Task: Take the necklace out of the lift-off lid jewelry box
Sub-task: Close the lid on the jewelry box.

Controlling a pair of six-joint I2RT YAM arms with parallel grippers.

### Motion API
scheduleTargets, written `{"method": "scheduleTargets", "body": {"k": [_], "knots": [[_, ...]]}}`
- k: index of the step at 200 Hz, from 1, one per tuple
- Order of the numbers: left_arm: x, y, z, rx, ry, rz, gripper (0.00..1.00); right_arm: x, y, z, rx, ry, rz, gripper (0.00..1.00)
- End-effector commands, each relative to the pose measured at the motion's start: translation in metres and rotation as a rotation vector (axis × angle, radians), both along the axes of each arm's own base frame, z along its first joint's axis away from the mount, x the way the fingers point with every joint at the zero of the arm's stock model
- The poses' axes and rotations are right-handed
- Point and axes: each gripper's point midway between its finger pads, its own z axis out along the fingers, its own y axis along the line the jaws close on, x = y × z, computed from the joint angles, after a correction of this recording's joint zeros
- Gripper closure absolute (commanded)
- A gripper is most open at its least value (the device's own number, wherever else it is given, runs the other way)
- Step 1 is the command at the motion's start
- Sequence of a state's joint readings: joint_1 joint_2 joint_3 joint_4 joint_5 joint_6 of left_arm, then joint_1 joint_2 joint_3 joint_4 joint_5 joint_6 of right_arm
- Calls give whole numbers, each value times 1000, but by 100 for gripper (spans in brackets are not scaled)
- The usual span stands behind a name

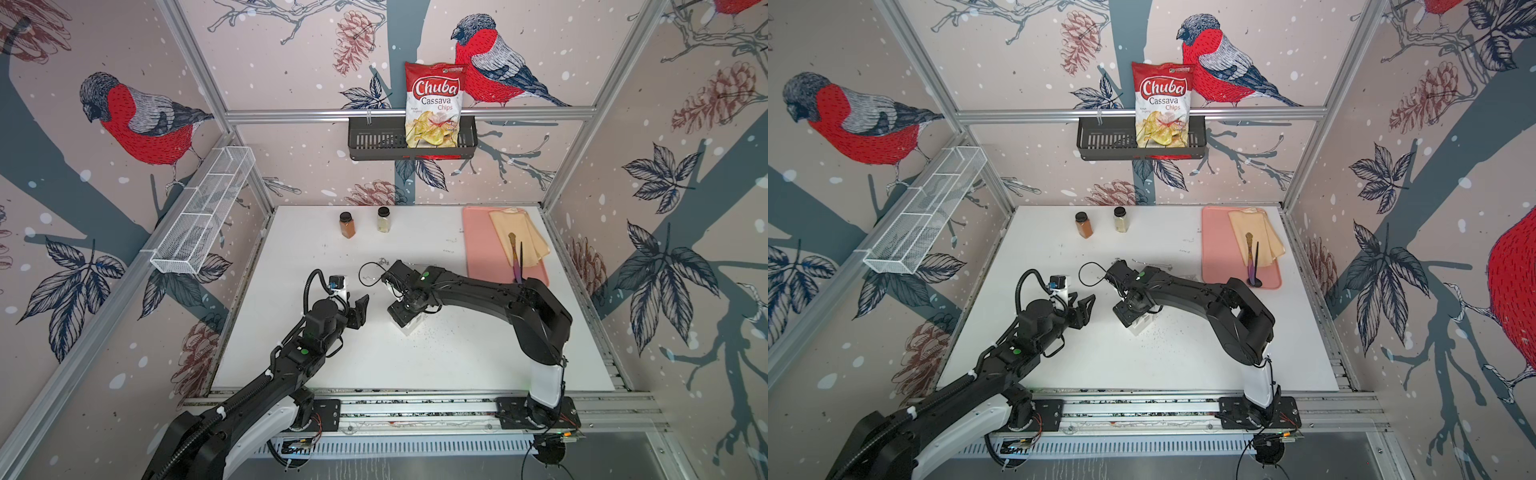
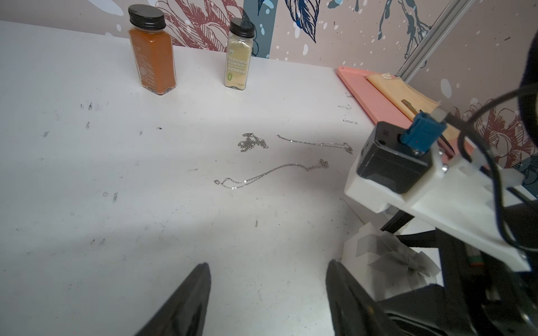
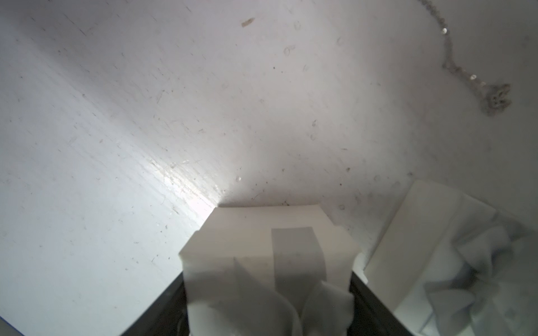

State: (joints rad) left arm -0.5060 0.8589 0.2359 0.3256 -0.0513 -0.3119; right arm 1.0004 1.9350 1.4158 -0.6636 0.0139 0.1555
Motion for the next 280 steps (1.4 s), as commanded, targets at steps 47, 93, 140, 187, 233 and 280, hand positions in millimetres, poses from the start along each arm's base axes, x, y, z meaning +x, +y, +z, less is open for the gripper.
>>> {"method": "scheduleTargets", "body": {"k": [47,93,140,187,233,280], "knots": [[-13,-10,-21,-71,67,-57,37,-8,0,2,19,35,3,23],[-17,-22,-33,-66,123,-124,39,-4,-6,4,10,9,-11,22],[-18,-31,-38,-78,145,-164,42,3,-10,10,22,-19,-31,22],[-19,-38,-39,-75,155,-200,43,8,-17,15,88,3,-70,25],[-18,-48,-38,-72,154,-238,46,18,-23,38,206,-11,-122,33],[-41,-89,-41,-40,175,-432,51,23,-36,33,275,41,-181,54]]}}
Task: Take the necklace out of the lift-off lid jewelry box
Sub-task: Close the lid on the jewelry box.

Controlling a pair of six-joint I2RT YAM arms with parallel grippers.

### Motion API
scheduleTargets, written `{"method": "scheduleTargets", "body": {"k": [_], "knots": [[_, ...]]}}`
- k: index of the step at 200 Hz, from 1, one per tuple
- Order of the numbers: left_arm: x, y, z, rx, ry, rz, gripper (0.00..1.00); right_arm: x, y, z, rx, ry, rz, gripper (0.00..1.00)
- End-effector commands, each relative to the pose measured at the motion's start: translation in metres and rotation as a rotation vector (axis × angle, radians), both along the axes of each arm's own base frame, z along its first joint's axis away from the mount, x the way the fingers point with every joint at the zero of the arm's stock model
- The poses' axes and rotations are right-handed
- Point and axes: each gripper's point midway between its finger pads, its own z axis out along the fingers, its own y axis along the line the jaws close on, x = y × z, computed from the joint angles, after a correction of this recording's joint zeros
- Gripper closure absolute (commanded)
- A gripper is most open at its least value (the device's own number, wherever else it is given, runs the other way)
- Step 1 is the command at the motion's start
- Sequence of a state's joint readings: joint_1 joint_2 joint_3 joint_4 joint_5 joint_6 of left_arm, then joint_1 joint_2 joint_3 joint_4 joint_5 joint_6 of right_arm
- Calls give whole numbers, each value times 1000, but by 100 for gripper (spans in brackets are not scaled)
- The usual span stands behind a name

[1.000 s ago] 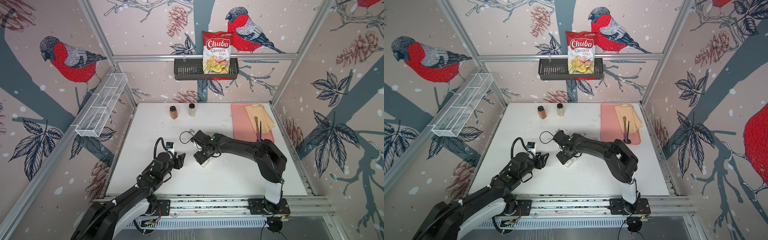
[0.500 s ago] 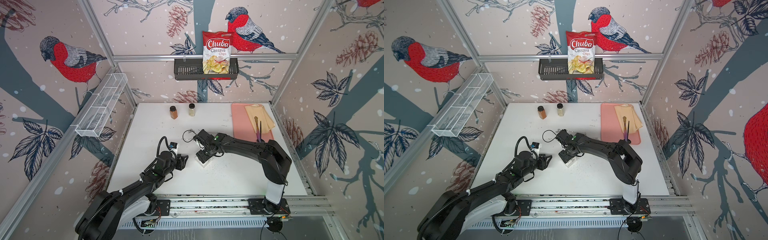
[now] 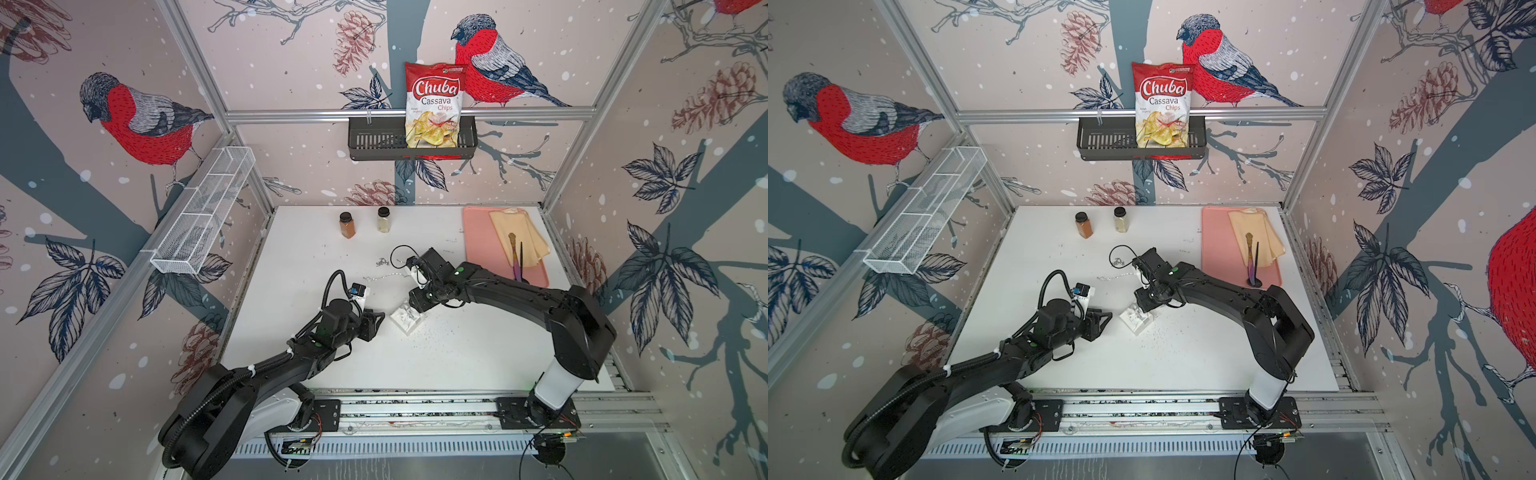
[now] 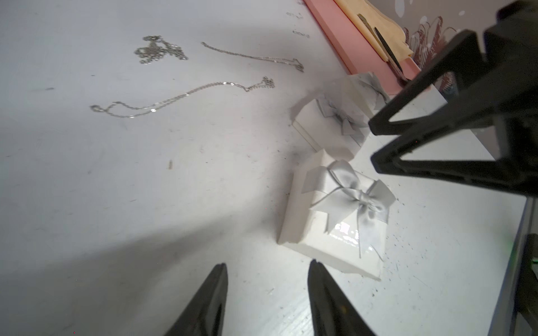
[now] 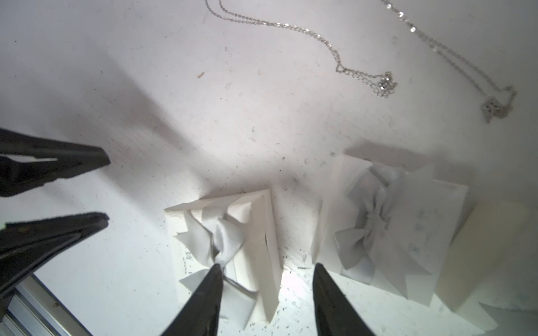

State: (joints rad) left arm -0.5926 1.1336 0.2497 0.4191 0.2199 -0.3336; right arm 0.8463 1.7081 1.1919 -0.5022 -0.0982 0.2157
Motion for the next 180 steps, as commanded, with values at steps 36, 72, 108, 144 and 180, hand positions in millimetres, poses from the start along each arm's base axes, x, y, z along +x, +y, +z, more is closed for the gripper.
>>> {"method": "scheduleTargets", "body": {"k": [36,72,108,144,180], "knots": [[-14,-40,10,-73,-5,-158,57,-2,8,-5,90,52,-11,63],[-15,-43,7,-66,4,-163,60,-4,4,-12,83,71,-15,71],[-16,-46,6,-63,15,-181,60,-9,4,-15,92,87,-6,72],[-16,-49,3,-60,25,-184,61,-10,3,-14,99,86,-4,71],[-16,-55,2,-66,32,-199,62,-13,2,-17,96,98,-1,71]]}}
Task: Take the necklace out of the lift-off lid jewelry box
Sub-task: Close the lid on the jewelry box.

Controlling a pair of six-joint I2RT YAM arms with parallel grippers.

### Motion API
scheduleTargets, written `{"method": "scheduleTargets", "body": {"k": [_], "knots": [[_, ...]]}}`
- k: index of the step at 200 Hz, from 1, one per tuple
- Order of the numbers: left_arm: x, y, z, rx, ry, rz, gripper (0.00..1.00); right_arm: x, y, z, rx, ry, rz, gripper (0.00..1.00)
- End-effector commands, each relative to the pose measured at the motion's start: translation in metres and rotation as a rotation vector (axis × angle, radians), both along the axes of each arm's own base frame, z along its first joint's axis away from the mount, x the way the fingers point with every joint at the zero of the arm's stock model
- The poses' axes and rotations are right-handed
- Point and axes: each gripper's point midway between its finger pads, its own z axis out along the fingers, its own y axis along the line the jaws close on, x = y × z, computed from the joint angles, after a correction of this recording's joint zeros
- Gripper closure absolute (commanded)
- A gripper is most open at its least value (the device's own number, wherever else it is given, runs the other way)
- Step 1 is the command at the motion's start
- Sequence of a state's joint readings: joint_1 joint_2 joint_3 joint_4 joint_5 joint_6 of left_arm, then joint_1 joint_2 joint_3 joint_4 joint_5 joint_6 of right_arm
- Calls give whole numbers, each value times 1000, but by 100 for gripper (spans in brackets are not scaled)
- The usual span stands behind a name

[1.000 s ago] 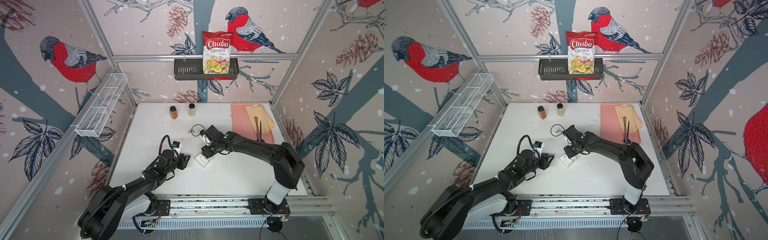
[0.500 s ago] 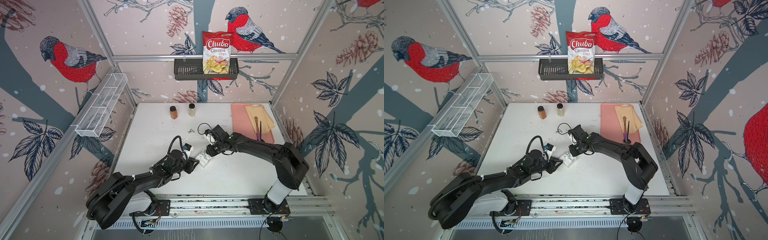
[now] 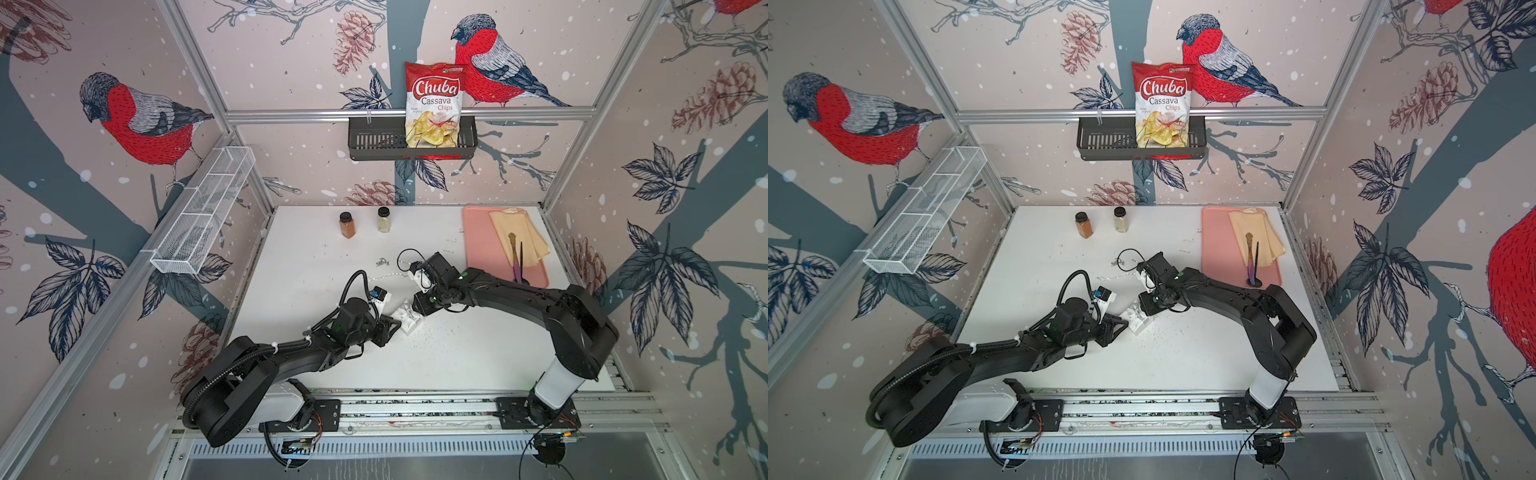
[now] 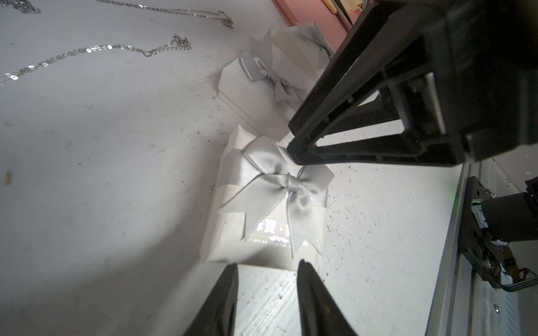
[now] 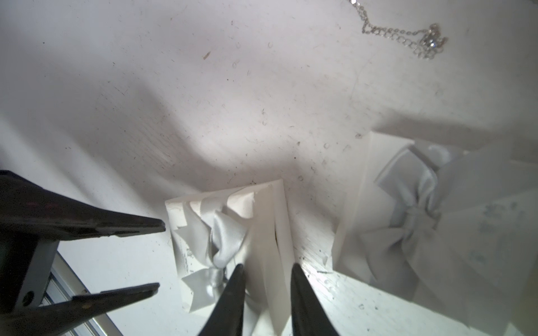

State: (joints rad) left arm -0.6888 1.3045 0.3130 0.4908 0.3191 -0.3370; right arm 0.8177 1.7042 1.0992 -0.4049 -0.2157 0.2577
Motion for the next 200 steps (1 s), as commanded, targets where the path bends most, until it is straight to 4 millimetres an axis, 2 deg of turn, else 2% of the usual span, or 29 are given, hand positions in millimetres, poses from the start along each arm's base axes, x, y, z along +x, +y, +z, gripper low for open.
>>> {"method": "scheduleTargets", "body": {"k": [1,51,62,75,118,165,200], "knots": [[3,-10,12,-46,-27,-20,62,-3,1,0,12,8,11,71],[5,-11,16,-43,-35,-17,62,-10,-3,-18,-15,61,10,71],[6,-10,15,-39,-37,-13,62,-12,-3,-20,-12,73,9,67],[6,-9,15,-35,-36,-10,63,-14,-2,-19,5,87,16,60],[6,-8,15,-32,-37,-6,63,-12,-4,-11,82,124,-1,62],[5,2,21,-9,-37,31,63,-15,-7,-14,96,148,-6,60],[-11,10,13,4,-8,11,57,-16,-7,-14,119,155,-10,60]]}}
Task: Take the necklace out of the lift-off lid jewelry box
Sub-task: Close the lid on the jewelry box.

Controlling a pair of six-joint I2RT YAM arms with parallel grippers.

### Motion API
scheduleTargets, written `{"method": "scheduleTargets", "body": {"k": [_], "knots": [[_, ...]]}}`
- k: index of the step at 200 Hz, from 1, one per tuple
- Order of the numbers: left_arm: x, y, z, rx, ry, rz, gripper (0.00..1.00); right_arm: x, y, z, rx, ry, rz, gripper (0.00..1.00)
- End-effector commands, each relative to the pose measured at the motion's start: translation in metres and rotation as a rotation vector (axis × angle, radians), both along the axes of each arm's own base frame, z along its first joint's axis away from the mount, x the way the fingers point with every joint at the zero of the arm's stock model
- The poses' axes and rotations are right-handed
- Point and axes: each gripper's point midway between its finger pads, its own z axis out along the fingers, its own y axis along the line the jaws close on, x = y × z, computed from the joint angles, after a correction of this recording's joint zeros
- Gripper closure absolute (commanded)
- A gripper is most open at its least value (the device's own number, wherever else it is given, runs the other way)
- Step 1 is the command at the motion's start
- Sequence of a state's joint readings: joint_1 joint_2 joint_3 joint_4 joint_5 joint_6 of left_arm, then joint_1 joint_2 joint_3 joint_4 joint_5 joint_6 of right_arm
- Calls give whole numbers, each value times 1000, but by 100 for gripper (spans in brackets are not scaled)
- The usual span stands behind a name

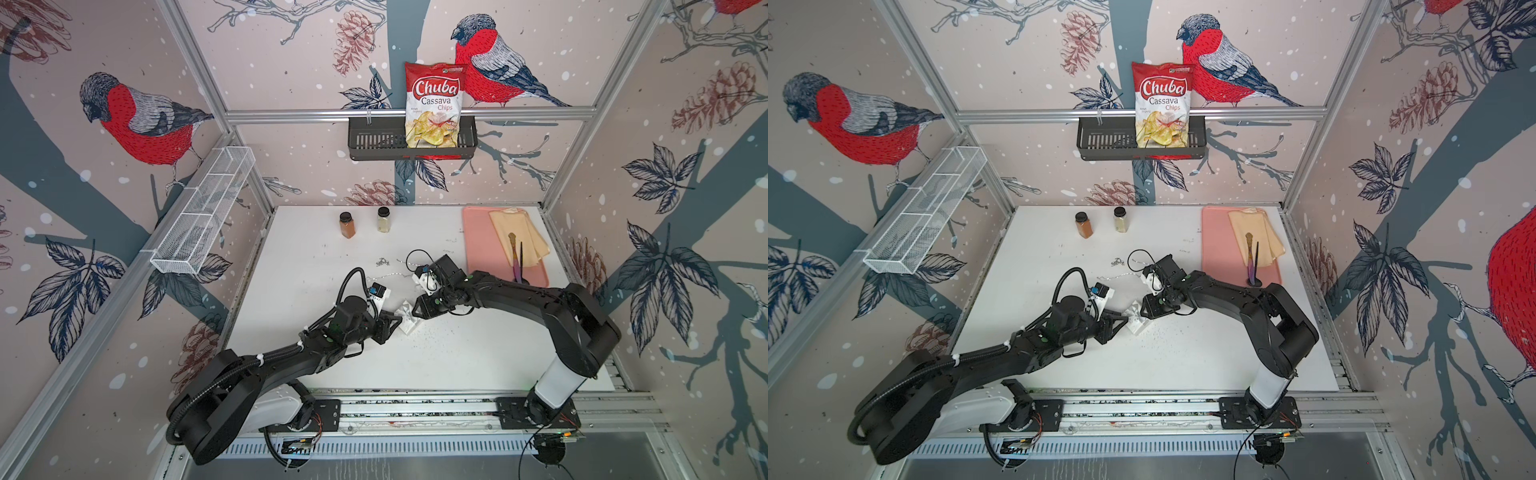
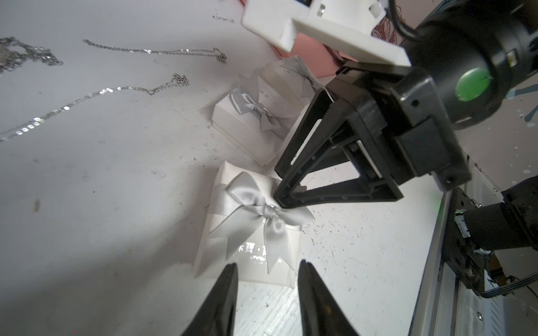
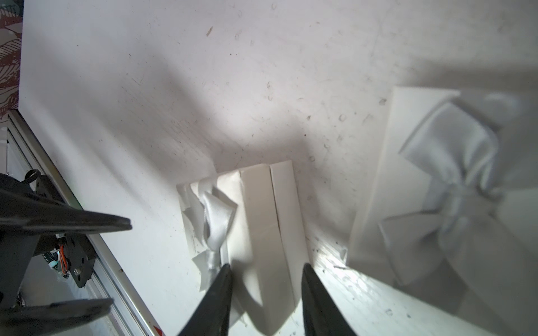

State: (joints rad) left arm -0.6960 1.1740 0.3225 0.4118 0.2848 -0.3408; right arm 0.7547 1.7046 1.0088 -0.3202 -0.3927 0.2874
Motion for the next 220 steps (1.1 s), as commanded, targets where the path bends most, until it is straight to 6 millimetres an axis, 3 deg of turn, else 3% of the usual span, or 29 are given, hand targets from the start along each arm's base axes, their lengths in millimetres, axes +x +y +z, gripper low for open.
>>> {"method": "scheduleTargets", "body": {"k": [1,42,91,140,220], "knots": [[-12,7,-15,31,51,-12,57,-5,-2,0,12,24,-2,60],[-29,5,-36,6,136,-46,56,-7,0,6,63,42,2,48],[-30,0,-38,-25,152,-50,53,-11,4,7,99,67,4,42],[-22,-11,-35,-56,135,-69,53,-17,8,9,153,92,0,43],[-11,-14,-24,-68,93,-45,55,-23,11,5,196,118,4,60]]}}
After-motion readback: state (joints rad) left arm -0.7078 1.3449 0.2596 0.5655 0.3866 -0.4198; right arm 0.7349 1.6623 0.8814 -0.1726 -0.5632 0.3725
